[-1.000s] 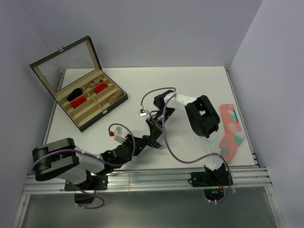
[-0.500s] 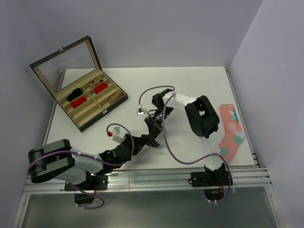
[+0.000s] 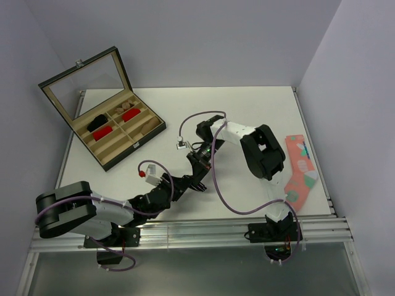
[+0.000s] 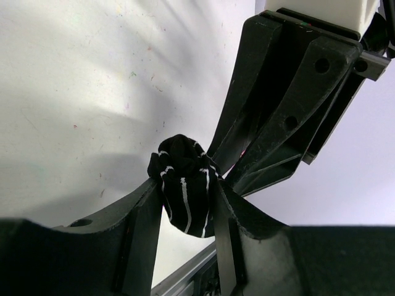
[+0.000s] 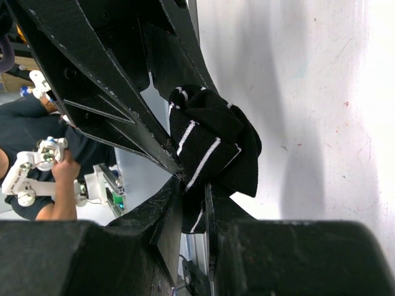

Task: Roll the socks
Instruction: Pick up the sock at the center of the board.

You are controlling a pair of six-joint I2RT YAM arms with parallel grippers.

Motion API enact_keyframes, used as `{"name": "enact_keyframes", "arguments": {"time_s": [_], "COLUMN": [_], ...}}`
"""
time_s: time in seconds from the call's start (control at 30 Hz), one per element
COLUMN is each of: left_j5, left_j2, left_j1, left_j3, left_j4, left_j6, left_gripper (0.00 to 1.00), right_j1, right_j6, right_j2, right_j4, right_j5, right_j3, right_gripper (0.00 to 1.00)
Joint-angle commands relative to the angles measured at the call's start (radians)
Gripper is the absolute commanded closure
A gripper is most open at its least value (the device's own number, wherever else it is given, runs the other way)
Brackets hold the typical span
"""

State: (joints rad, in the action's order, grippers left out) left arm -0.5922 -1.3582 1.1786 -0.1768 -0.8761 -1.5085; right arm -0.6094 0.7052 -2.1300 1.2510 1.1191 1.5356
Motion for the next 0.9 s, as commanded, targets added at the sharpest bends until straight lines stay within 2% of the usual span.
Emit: {"name": "enact_keyframes", "arguments": {"time_s": [0.0, 0.17, 0.3, 0.5, 0.6, 0.73, 0.87], "left_j5": [-0.052, -0.060, -0.061, -0.055, -0.052, -0.064, -0.070], "left_j2": [-0.007, 0.008, 0.007, 0.005, 0.017, 0.047, 0.080], "left_j1": [-0.011, -0.010, -0.010, -0.010, -0.010, -0.008, -0.007], "left_j3": [-0.038, -0.033, -0.033, -0.044, -0.041, -0.029, -0.032], "left_j4": [0.011, 0.015, 0.006, 0.006, 0.002, 0.006, 0.022], "left_j6": [0.028, 0.024, 0.025, 0.039, 0.048, 0.057, 0.074], "left_gripper": [0.58, 0.60, 0.67, 1.00, 1.00, 1.00, 1.00], "right_j1": [-0.079, -0.087, -0.096, -0.099, -0.099, -0.099, -0.098], "right_j6": [-0.007, -0.013, -0.013, -0.023, -0.080, -0.214, -0.302], "right_j2": [0.085, 0.096, 0.105, 0.116, 0.136, 0.208, 0.254], "right_j4": [0.188, 0.188, 0.189, 0.186, 0.133, -0.016, -0.126], "right_j5": [0.162, 0.159, 0.153, 0.136, 0.117, 0.032, -0.028], "right_j3": [0.043, 0.044, 0.044, 0.054, 0.037, -0.015, -0.051], "right_gripper": [1.00, 1.00, 1.00, 0.99, 0.96, 0.83, 0.75]}}
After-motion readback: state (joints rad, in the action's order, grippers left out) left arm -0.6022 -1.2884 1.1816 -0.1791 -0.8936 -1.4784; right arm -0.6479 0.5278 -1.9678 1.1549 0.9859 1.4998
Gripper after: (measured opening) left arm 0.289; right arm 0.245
